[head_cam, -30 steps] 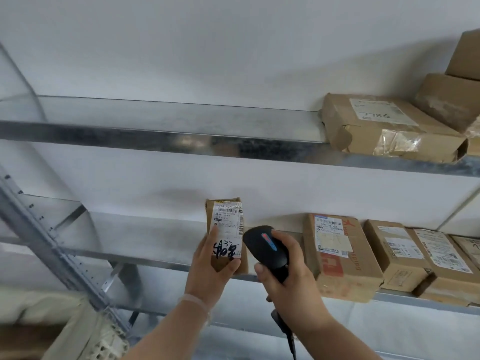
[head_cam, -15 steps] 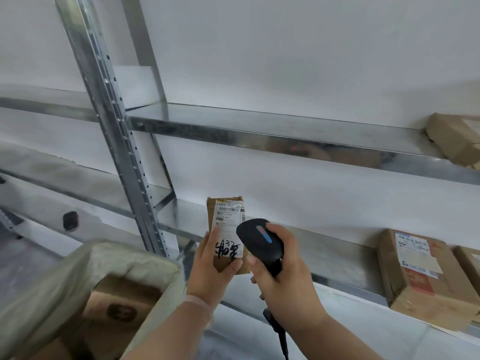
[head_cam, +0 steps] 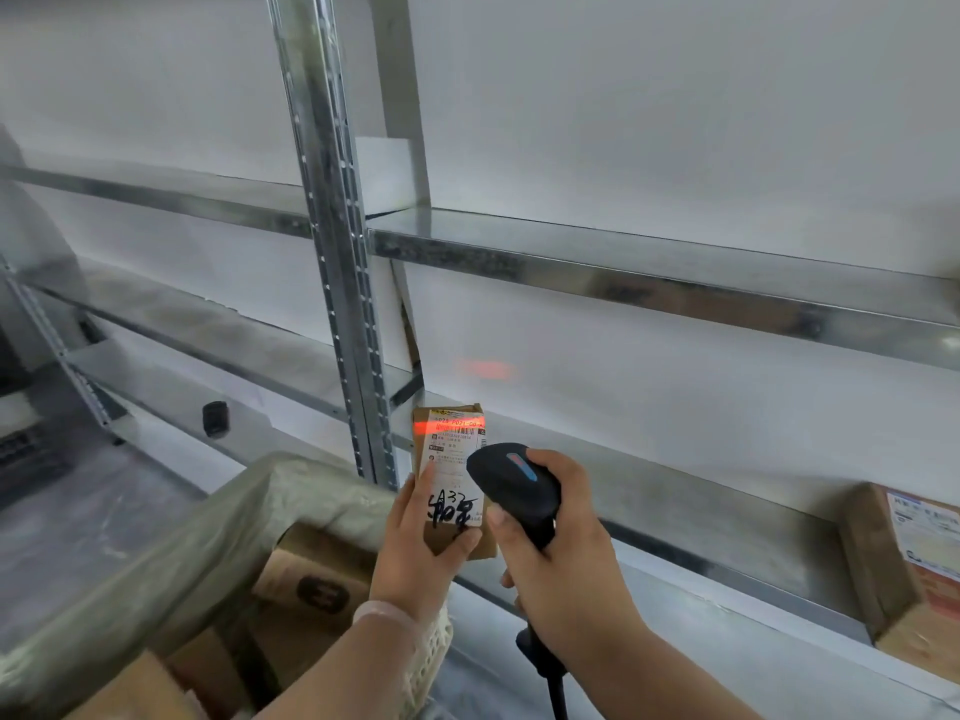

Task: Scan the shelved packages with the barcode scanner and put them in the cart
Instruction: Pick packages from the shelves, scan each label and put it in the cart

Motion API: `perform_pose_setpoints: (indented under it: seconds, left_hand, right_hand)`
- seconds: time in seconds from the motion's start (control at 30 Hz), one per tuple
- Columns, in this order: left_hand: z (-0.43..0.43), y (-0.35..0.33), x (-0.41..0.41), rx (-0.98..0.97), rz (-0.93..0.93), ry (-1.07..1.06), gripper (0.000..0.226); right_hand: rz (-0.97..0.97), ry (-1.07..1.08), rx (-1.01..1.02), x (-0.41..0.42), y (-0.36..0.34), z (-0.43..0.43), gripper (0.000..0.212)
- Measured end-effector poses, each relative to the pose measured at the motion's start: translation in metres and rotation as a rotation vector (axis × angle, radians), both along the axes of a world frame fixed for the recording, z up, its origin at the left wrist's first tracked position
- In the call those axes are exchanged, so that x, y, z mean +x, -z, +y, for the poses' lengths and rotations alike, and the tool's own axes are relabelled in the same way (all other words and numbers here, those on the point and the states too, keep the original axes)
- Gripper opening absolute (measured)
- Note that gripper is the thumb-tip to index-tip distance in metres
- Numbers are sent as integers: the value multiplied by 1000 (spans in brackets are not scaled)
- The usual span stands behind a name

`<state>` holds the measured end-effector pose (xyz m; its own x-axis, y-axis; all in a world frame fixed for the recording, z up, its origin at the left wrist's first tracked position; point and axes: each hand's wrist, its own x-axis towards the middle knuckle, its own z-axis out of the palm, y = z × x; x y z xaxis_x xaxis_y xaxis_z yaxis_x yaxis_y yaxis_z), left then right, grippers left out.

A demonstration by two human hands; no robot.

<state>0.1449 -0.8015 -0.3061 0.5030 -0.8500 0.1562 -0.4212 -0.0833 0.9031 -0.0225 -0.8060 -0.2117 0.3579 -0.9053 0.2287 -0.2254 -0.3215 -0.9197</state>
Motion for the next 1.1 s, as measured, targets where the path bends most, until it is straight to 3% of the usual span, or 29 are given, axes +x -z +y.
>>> perform_pose_setpoints:
  seconds: [0.57, 0.9, 1.0, 1.1]
  left_hand:
    - [78, 20, 83, 130, -31, -239, 89]
    - [120, 38, 162, 391, 68, -498, 97]
    - [114, 29, 170, 519, -9, -436, 96]
    - [95, 13, 156, 471, -89, -340, 92]
  right_hand:
    - [142, -203, 23, 79, 27, 29, 52]
    - [207, -310, 52, 116, 48, 31, 54]
    - [189, -297, 64, 116, 51, 26, 56]
    - [179, -257, 64, 107, 49, 21, 55]
